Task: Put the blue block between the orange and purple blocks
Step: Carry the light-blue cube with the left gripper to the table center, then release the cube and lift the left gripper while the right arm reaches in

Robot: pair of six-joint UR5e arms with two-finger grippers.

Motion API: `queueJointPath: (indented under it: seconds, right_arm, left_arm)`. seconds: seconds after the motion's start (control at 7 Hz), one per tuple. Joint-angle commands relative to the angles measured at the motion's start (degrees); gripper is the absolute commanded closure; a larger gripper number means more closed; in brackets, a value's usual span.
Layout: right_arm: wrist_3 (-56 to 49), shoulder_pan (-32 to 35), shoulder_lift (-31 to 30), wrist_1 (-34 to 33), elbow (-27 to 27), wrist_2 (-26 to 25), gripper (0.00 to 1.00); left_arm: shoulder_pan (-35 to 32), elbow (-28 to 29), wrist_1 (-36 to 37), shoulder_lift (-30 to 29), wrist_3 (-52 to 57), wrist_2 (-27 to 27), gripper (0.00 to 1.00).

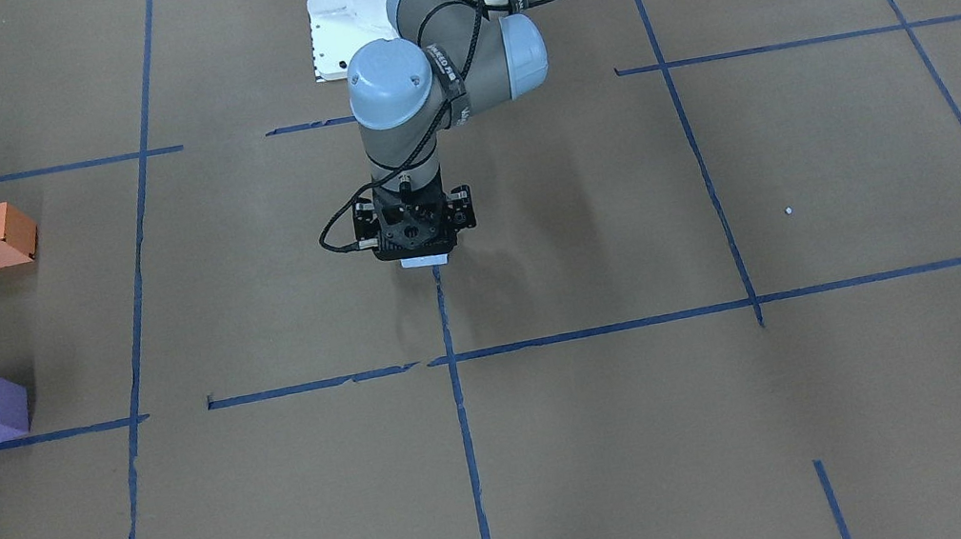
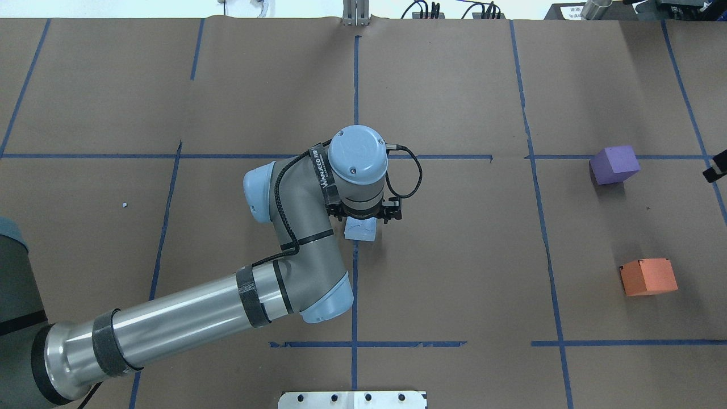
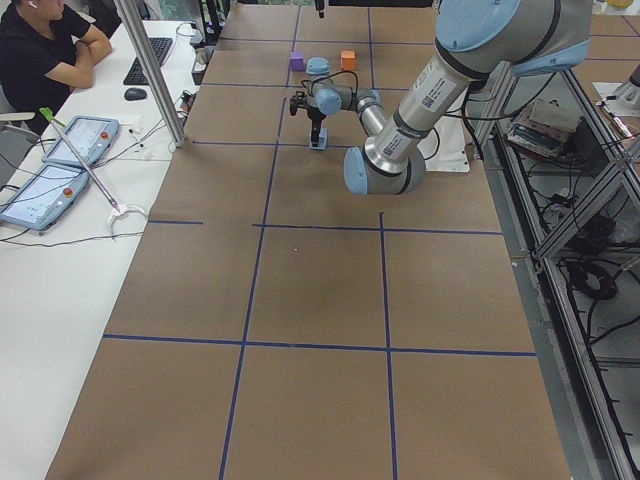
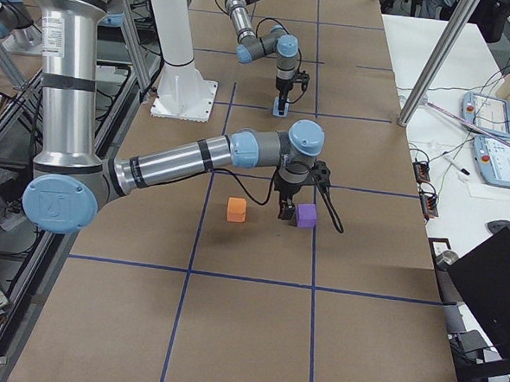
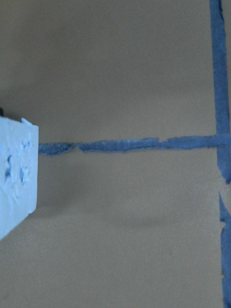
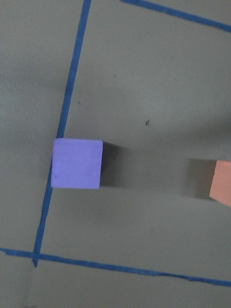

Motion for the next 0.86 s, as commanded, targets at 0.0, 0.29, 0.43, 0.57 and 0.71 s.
queueJointPath:
  seconds: [0.0, 0.29, 0.43, 0.57, 0.71]
  right_arm:
    - [20.15, -8.72, 3.62, 12.02, 0.51, -0.61, 0.0]
    - [43.19, -21.0, 12.2, 15.96, 0.51, -7.95, 0.0]
    - [52.61, -29.08, 17.56, 15.88, 0.16, -14.35, 0.0]
    - [59.58, -35.6, 22.66, 15.01, -1.06, -19.98, 0.0]
    - [66.09, -39.58, 29.41, 14.74, -5.95, -23.87, 0.0]
  left_arm:
    - [-3.52, -6.72, 0.88, 1.72, 0.02, 0.6, 0.0]
    - [-8.87, -20.76, 0.98, 12.66, 1.07, -0.01, 0.0]
    - [-12.74, -26.93, 0.98, 18.81, 6.3, -4.19, 0.0]
    - [-16.69, -30.29, 0.98, 22.79, 10.61, -9.11, 0.0]
    - [-18.91, -32.85, 0.89, 26.92, 12.83, -10.99, 0.0]
